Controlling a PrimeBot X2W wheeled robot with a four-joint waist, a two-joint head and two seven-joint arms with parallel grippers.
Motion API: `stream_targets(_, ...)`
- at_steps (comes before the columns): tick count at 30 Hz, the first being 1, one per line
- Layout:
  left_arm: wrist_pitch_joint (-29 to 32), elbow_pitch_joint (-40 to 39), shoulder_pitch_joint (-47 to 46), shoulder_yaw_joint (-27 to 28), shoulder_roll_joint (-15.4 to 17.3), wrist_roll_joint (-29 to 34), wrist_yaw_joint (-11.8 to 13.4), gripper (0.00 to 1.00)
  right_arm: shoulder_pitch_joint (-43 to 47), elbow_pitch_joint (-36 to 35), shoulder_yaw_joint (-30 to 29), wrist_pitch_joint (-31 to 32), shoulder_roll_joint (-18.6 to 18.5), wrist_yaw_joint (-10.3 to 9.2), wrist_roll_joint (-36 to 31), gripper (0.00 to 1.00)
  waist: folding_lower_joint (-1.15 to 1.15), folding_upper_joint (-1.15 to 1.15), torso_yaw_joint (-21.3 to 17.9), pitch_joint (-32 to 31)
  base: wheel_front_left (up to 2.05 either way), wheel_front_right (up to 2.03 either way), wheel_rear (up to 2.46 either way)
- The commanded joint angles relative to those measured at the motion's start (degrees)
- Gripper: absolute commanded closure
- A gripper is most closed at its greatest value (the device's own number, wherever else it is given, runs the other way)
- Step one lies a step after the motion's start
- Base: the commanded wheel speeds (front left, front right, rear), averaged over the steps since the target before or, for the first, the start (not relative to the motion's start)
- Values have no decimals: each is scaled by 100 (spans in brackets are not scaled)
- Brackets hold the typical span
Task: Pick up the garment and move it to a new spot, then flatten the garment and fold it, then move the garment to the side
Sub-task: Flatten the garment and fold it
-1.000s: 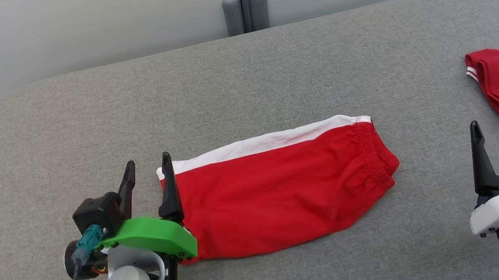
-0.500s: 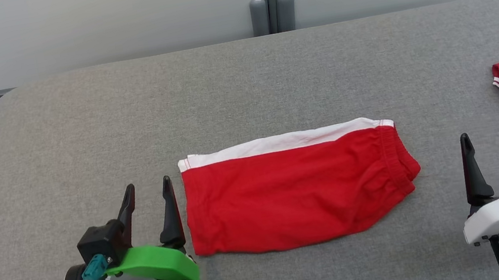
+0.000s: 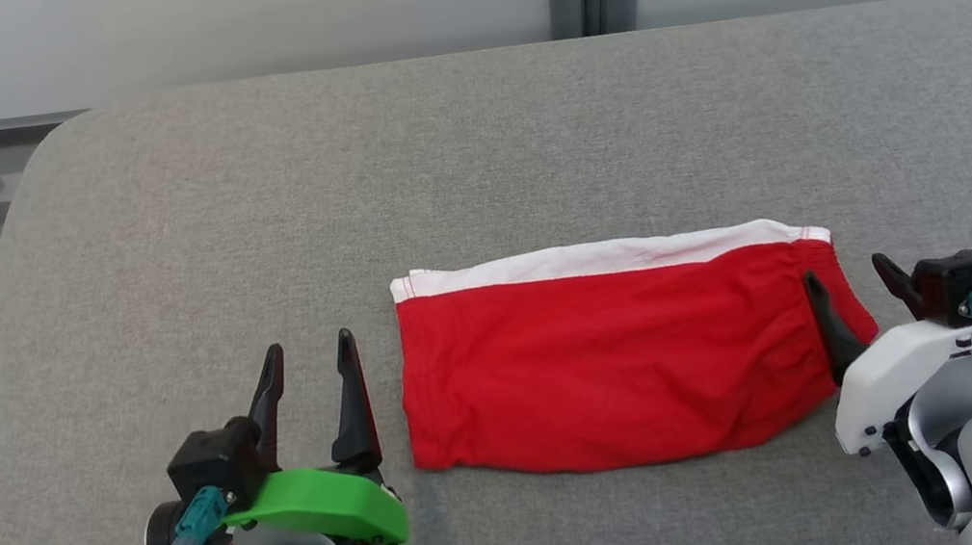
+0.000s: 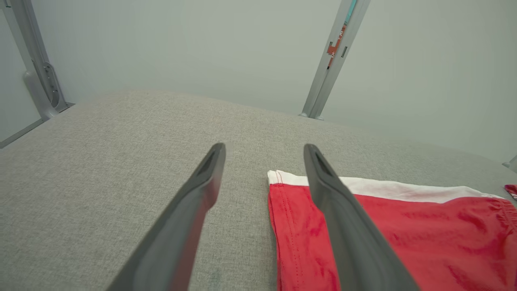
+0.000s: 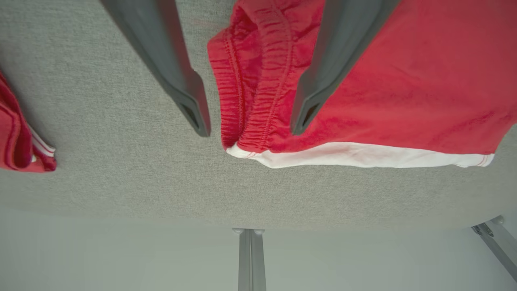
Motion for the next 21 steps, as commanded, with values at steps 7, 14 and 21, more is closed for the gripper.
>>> stream_targets(7, -15, 83, -61, 30, -126, 97, -96, 0, -266, 687, -168, 633, -28, -7, -194, 0, 0, 0, 292, 159, 0, 0, 0)
stream_targets(14, -15, 177, -20, 134, -199, 158, -144, 0, -320, 1209, -134, 1042, -24, -7, 93, 0, 0, 0, 302, 144, 0, 0, 0)
stream_targets(21, -15, 209, 6, 206, -220, 233, -188, 0, -441, 1421, -398, 1088, -24, -8, 31, 0, 0, 0, 222, 140, 0, 0, 0)
